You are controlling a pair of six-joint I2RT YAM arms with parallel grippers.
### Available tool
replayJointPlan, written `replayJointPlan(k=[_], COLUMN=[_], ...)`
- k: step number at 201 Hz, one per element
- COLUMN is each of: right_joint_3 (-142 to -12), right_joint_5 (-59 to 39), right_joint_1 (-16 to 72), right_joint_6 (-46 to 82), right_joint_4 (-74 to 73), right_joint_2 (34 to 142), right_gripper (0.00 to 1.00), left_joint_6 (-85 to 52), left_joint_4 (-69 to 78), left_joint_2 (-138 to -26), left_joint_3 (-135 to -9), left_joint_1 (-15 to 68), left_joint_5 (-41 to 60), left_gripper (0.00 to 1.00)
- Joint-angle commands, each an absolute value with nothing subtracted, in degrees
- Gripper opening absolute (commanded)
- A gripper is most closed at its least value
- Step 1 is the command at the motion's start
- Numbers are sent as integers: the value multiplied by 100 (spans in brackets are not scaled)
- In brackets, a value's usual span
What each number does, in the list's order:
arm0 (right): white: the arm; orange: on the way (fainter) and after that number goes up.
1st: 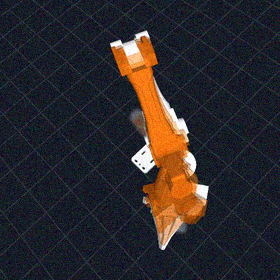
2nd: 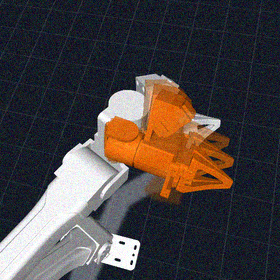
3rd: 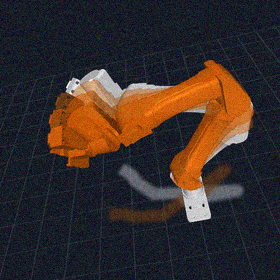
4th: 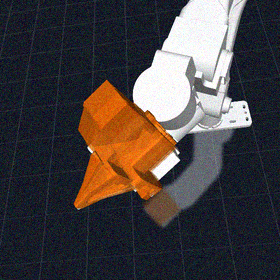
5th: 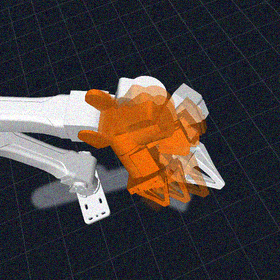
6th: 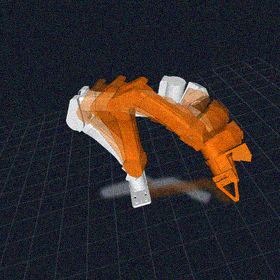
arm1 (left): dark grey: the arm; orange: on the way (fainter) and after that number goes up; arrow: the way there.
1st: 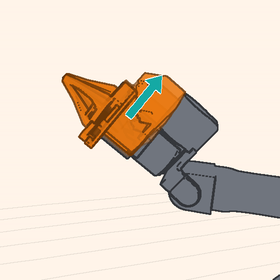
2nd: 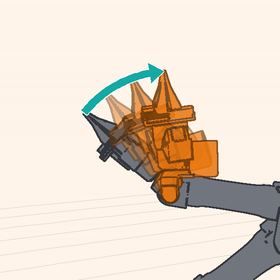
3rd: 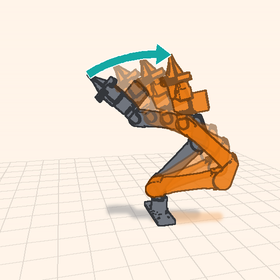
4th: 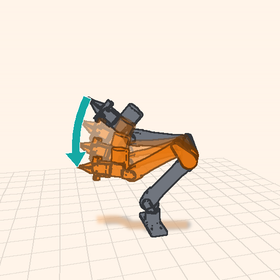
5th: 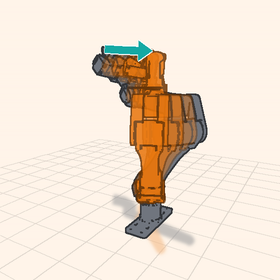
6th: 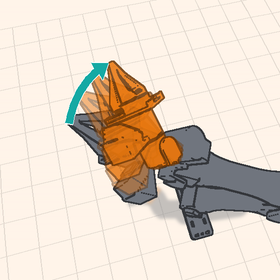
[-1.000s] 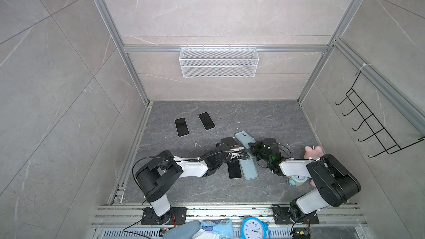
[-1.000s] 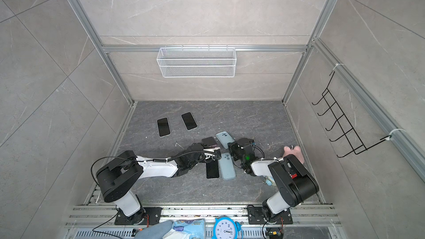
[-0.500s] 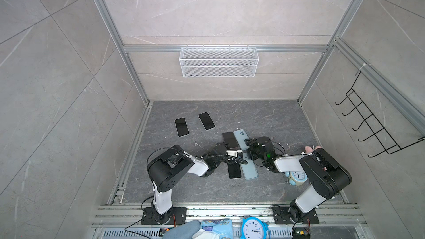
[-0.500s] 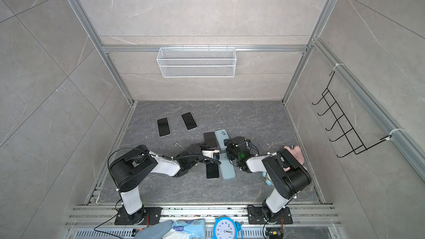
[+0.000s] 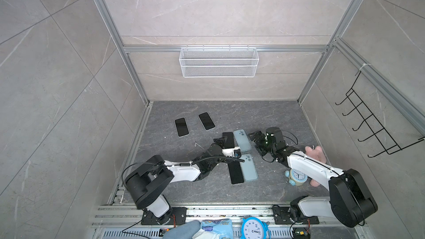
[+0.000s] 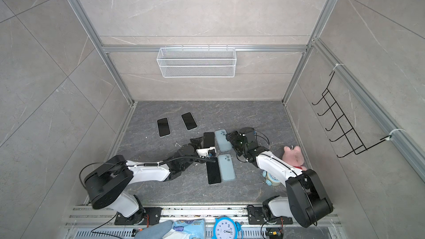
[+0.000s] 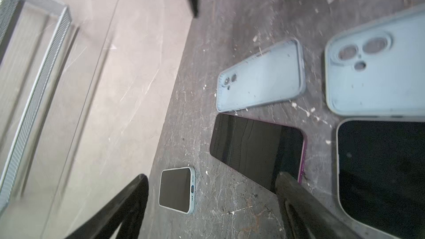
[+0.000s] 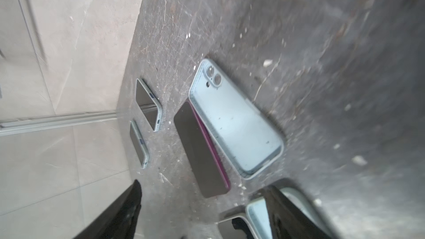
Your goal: Take the phone out of the phone case
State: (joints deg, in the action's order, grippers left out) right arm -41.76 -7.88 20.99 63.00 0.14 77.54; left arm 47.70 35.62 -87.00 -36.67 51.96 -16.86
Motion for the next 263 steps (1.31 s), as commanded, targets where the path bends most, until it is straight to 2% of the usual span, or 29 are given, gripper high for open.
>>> replayJointPlan(k=[1, 18, 31, 64, 92, 124, 156, 177, 263], right_joint_3=[-4869, -5307, -5562, -6132, -6273, -6260, -6027, -5930, -5991], right_joint_5=[-998, -1358, -1464, -1185, -1038, -999, -1495, -1728, -2129], right_joint_1=[1950, 1879, 1872, 1838, 1806, 1806, 1809, 1812, 1820], right_joint_6=[4426, 3799, 3427, 3091, 3125, 3043, 2994, 2972, 2672], right_joint_4=[1367, 1553, 1638, 1990, 2024, 2037, 1625, 1403, 1390], right_joint_2=[8027, 8589, 9021, 9846, 10169, 10246, 10328, 10394, 10227], right_gripper=[83, 79, 68, 42, 31, 31, 34, 43, 55], left_joint_6=[2499, 353, -745, -1863, -2398, -2497, -2607, -2699, -2577], left_joint_4=[1994, 67, -545, -1596, -1714, -1914, -1881, -2022, -3243], left_joint_2=[-7799, -7694, -7736, -8124, -8440, -9129, -9874, -10403, -12378], left_joint_3=[-4347, -5211, -5510, -6023, -6076, -6579, -7120, -7638, -9905], left_joint_1=[4993, 4397, 3962, 3477, 3045, 2769, 2561, 2414, 2197], left_joint_5=[-1914, -1500, -1056, -1105, -987, -765, -538, -482, -818], left_gripper=[90, 90, 90, 89, 90, 90, 90, 90, 90])
